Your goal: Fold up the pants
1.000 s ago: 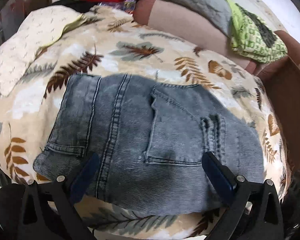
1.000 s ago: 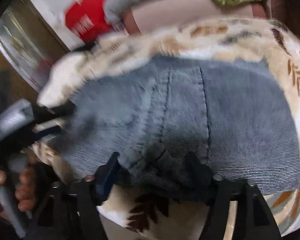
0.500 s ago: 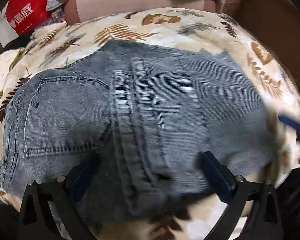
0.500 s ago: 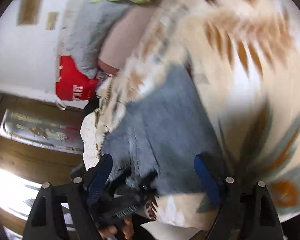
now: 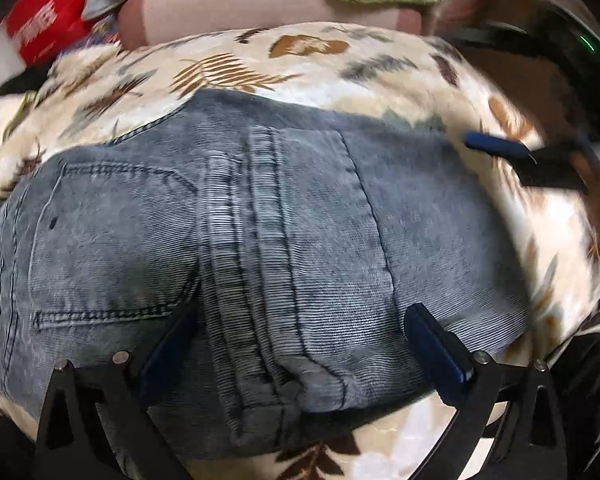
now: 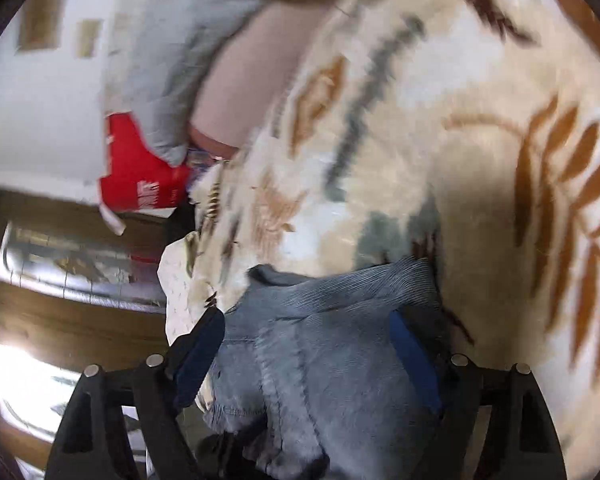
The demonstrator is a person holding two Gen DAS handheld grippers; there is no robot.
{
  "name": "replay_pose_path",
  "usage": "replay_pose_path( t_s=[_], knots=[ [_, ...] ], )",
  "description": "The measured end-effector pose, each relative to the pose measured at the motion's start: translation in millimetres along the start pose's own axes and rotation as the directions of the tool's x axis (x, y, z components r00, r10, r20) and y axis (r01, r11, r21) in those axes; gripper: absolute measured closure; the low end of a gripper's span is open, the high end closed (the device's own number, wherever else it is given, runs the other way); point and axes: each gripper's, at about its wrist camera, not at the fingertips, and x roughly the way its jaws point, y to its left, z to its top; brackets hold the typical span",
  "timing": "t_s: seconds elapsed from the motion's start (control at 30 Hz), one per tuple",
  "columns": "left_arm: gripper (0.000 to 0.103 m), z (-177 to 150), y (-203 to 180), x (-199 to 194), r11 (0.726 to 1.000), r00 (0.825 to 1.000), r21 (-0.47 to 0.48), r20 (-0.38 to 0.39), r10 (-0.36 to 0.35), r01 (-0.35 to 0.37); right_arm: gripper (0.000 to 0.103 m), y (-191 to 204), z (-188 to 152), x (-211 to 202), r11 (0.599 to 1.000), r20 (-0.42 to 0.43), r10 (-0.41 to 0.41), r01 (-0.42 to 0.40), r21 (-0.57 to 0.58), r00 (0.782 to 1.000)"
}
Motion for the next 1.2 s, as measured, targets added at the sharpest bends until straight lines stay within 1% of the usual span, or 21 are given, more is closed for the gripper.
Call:
replay_pose_path(
  t_s=[0.07,0.13,0.17,0.23,0.3,0.4,0.47,0.53,0.57,0.6,0.63,0.7,0.8,0.87,0.93,0.97,1.0,1.07,1.1,1.17,1.2],
  knots=[
    [0.0,-3,4,-12,1.0,0.999,-0.023,0.047,-0.002,0.004,0.015,6,-12,-13,0.999,-0.001,0.049,-0.049,-0.002,0.999],
    [0.0,-5,5,-2,1.0,1.0,-0.008,0.025,0.019,-0.019,0.011,1,-20,-12,0.998,0.003,0.058,-0.058,0.022,0.998],
    [0.0,-5,3,13,0.998,0.998,0.025,-0.02,0.053,-0.053,0.011,-8,-22,1,0.998,-0.033,0.047,-0.046,0.04,0.998],
    [0.0,-5,-5,10,0.993,0.996,0.072,0.01,0.088,-0.088,0.016,-37,-27,23,0.995,-0.116,-0.042,0.052,0.089,0.992],
    [0.0,-2,-4,-3,0.998,0.999,0.048,0.023,0.038,-0.039,0.016,-33,-33,5,0.996,-0.056,0.0,0.005,0.092,0.998],
    [0.0,1,2,-20,0.999,0.996,0.011,0.074,0.041,-0.042,0.015,-9,-51,-32,0.997,-0.018,0.067,-0.066,0.028,0.998],
    [0.0,2,5,-23,0.999,0.995,-0.002,0.096,0.04,-0.04,0.014,-5,-67,-43,0.996,-0.029,0.092,-0.091,0.019,0.995],
    [0.0,3,7,-10,0.999,0.997,0.002,0.057,0.053,-0.053,0.01,-17,-88,-41,0.997,-0.056,0.079,-0.078,0.027,0.995],
    [0.0,-2,5,4,0.997,0.997,0.013,-0.02,0.073,-0.072,0.012,-30,-97,-29,0.999,-0.094,0.025,-0.021,0.043,0.995],
    [0.0,-3,4,11,0.996,0.995,0.029,-0.043,0.088,-0.087,0.014,-48,-103,-20,0.997,-0.127,-0.003,0.013,0.078,0.992],
    [0.0,-4,2,6,0.994,0.995,0.047,-0.003,0.097,-0.097,0.014,-52,-104,-29,0.995,-0.079,0.036,-0.029,0.094,0.996],
    [0.0,-4,-2,-10,0.993,0.994,0.058,0.047,0.099,-0.102,0.014,-40,-96,-41,0.995,-0.088,0.035,-0.026,0.1,0.996],
    [0.0,-1,-9,-26,0.992,0.989,0.092,0.122,0.077,-0.089,0.014,-8,-71,-56,1.0,-0.03,-0.008,0.008,-0.01,1.0],
    [0.0,-4,-13,-10,0.989,0.994,0.123,0.083,0.076,-0.086,0.014,0,-50,-55,0.999,-0.024,-0.025,0.024,-0.04,0.999],
    [0.0,-9,-13,12,0.987,0.996,0.132,0.006,0.09,-0.09,0.014,1,-23,-37,0.992,-0.019,-0.104,0.103,-0.07,0.994],
    [0.0,-12,-10,14,0.992,0.997,0.104,0.017,0.071,-0.073,0.015,-1,-12,-25,0.984,-0.025,-0.156,0.154,-0.085,0.987],
    [0.0,-13,-8,12,0.993,0.997,0.093,0.031,0.064,-0.067,0.018,-8,0,-8,0.972,-0.042,-0.222,0.217,-0.094,0.974],
    [0.0,-12,-8,14,0.993,0.998,0.102,0.019,0.062,-0.064,0.054,-22,13,21,0.963,-0.115,-0.264,0.255,-0.084,0.958],
    [0.0,-12,-7,15,0.994,0.998,0.099,0.017,0.054,-0.055,0.06,-24,13,28,0.952,-0.119,-0.298,0.287,-0.103,0.947],
    [0.0,-11,-5,17,0.994,0.999,0.102,0.025,0.047,-0.049,0.08,-13,13,27,0.928,-0.093,-0.353,0.336,-0.16,0.931],
    [0.0,-12,-5,16,0.993,0.998,0.105,0.029,0.048,-0.05,0.084,-5,12,25,0.919,-0.08,-0.367,0.348,-0.185,0.927]
  ],
)
